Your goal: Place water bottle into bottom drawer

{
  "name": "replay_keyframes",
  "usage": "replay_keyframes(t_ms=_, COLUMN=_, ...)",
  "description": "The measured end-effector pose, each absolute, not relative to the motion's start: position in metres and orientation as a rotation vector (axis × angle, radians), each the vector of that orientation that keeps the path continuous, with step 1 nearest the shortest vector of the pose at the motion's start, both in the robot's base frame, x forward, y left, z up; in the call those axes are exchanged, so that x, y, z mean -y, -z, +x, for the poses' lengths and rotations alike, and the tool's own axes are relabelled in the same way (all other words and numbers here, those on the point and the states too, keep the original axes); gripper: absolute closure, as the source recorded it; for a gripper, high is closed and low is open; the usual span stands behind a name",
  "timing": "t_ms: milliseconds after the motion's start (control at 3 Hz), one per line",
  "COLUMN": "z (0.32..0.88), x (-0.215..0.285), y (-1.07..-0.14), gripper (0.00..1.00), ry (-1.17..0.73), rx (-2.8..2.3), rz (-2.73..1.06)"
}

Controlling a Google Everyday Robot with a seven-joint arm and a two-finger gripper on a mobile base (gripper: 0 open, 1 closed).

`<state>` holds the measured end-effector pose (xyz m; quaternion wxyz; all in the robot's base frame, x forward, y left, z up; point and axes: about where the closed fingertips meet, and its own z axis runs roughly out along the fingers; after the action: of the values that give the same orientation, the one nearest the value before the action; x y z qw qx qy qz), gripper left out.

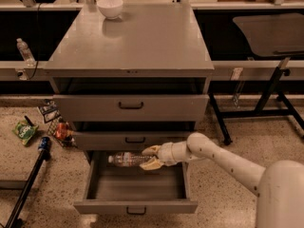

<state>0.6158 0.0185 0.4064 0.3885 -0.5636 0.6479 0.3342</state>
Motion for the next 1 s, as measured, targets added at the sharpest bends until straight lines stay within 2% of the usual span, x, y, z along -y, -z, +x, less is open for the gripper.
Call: replay_keyframes(t_ms=1000, z=0.606, x=-0.047, y=-0.275, gripper=1.0, ry=-0.787, rx=-1.683, rz=-1.524)
